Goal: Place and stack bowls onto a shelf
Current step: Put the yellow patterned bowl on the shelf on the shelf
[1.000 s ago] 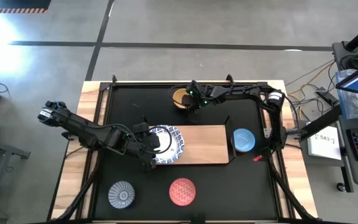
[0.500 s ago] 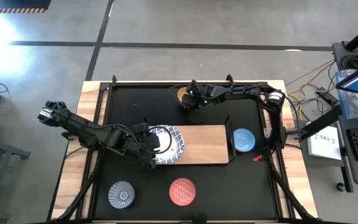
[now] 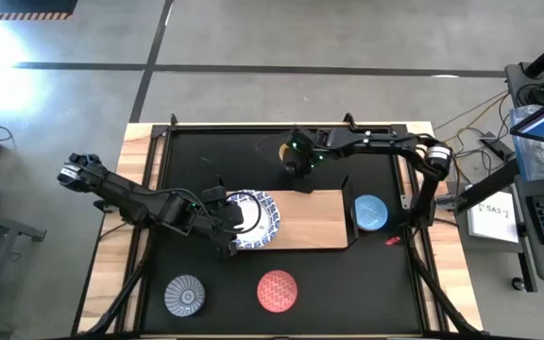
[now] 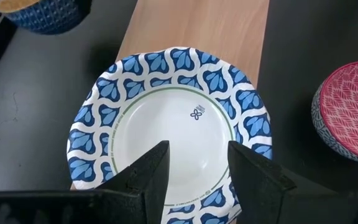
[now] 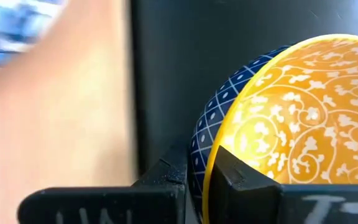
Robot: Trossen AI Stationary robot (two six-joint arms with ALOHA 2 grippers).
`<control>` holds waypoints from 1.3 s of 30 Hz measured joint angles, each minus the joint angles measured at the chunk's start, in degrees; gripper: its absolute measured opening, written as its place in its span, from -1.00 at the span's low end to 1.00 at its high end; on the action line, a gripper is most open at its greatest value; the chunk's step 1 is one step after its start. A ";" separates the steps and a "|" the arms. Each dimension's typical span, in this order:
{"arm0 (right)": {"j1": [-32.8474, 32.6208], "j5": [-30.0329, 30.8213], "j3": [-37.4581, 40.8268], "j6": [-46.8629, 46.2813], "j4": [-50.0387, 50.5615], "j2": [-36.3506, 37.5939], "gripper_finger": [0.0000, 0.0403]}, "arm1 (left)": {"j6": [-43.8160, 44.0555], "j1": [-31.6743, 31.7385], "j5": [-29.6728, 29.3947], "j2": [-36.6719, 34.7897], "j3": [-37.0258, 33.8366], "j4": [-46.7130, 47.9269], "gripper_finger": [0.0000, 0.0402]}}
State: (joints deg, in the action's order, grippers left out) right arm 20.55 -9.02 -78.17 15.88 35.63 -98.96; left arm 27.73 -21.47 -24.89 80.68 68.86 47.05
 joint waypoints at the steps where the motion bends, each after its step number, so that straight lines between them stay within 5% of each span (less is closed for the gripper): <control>1: -1.01 -0.01 -0.06 -0.75 0.94 0.95 -0.93 | 0.00 -0.05 0.33 0.00 0.00 -0.03 -0.27; 15: -20.94 0.12 -0.17 -21.14 11.10 7.83 -0.93 | -3.48 -0.07 6.27 0.00 0.00 -1.12 -0.27; 21: -29.13 8.53 -0.17 -29.04 12.04 6.09 -0.93 | -4.77 -0.32 12.04 0.00 0.00 -1.16 -0.27; 39: -32.91 10.08 -0.20 -37.64 17.34 0.89 -0.80 | -3.71 -3.63 13.85 0.22 0.00 -2.72 -0.27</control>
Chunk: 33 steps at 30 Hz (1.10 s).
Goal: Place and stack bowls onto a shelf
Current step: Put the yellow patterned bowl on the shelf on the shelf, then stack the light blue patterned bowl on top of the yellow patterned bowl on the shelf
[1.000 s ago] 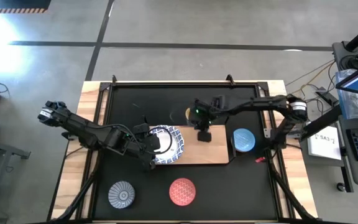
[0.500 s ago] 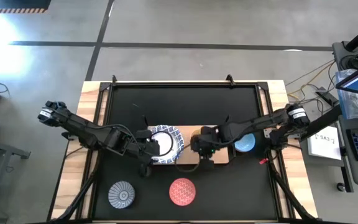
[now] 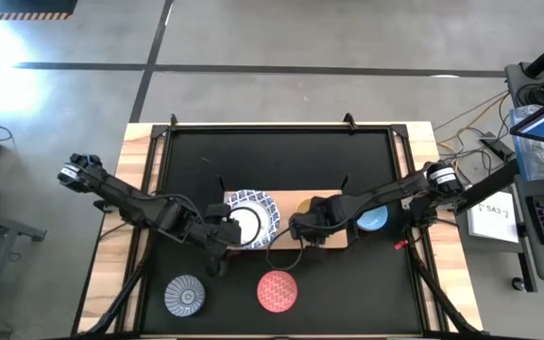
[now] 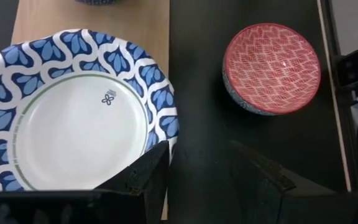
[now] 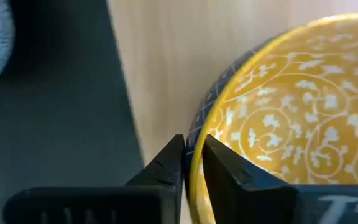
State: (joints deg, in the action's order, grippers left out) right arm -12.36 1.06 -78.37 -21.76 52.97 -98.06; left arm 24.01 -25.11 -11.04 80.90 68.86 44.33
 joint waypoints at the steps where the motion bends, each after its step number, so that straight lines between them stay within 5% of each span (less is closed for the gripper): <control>1: -0.09 -0.74 0.00 -0.48 -0.08 0.00 -0.76 | 0.17 -0.07 0.06 0.00 0.00 -0.23 -0.27; 12: -1.28 -1.51 0.00 -1.22 -0.13 1.30 -0.42 | 0.96 -1.05 0.08 0.00 0.00 -2.02 -0.27; 20: -1.27 -0.17 0.00 -2.00 -0.19 8.88 -0.36 | 0.97 -1.06 0.08 0.00 0.00 -5.41 -0.27; 33: 0.31 21.42 0.02 -20.48 10.85 22.17 -0.40 | -2.81 -1.06 -1.56 0.00 0.00 -8.56 -0.27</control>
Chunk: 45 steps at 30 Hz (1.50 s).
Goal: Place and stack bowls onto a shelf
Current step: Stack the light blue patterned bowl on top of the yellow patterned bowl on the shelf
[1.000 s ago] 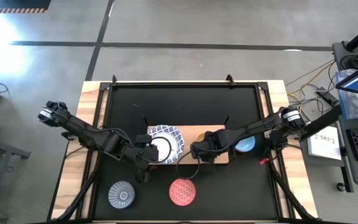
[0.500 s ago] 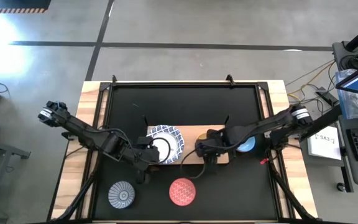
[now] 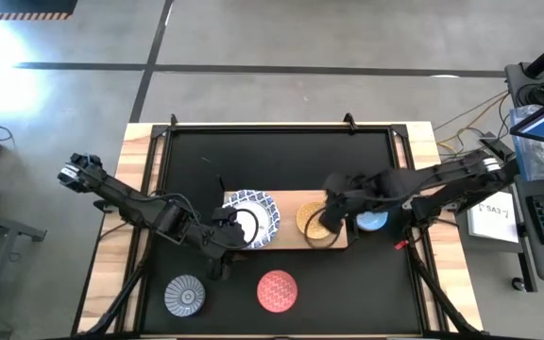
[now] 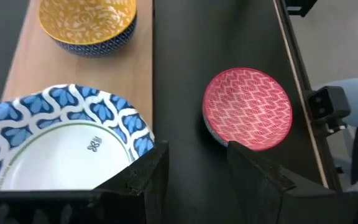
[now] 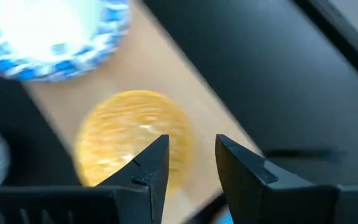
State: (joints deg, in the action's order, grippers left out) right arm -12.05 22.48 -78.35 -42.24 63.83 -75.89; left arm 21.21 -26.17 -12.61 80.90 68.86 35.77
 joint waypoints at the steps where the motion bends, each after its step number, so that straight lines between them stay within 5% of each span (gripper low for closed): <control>1: 0.50 0.86 0.00 -1.31 1.92 0.95 -0.41 | -0.21 0.00 -0.34 0.00 -0.02 -0.02 -0.27; 6: 2.81 1.18 0.00 -4.69 11.04 4.15 -0.41 | -0.92 0.00 -1.94 0.00 0.00 -0.32 -0.27; 16: 3.42 -10.64 0.04 -5.15 25.89 2.66 -0.41 | -1.22 0.00 -2.03 0.00 -0.11 -1.75 -0.27; 31: 1.77 -17.46 5.81 -6.07 26.17 4.23 -0.42 | -1.23 0.00 -1.90 0.04 -3.34 -5.94 -0.27; 45: -11.55 -19.48 17.12 -4.36 18.76 5.93 -0.42 | -1.24 0.01 -1.83 0.04 -3.34 -6.44 -0.27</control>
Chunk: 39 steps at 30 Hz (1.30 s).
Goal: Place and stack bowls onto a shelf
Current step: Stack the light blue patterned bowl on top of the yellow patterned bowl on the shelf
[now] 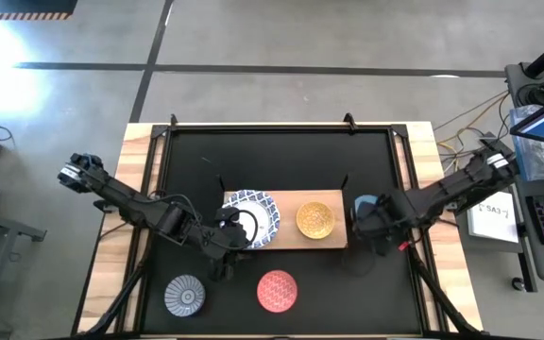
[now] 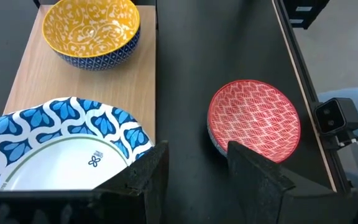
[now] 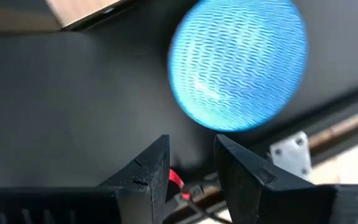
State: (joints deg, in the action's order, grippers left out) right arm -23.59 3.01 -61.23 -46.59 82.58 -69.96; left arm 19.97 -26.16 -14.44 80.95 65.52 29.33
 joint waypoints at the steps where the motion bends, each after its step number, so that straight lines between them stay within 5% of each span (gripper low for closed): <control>1: -0.76 -0.01 1.21 0.44 -1.44 0.28 -0.42 | 0.00 -0.01 0.00 0.00 0.00 -0.08 -0.27; 9: -2.67 0.85 10.51 0.82 -12.14 1.56 -0.42 | 0.00 -0.01 0.02 0.00 0.00 -0.90 -0.27; 15: -2.67 7.67 12.15 1.81 -14.91 1.52 -0.42 | 0.09 0.00 0.00 0.00 0.00 -0.93 -0.27; 39: -8.55 4.50 13.16 4.01 -15.47 7.35 -0.57 | 0.03 0.01 -0.15 0.00 0.00 -0.97 -0.27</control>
State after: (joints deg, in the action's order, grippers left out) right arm -32.14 7.51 -48.07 -42.58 67.12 -62.61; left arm 20.00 -26.15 -14.59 80.95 65.52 28.36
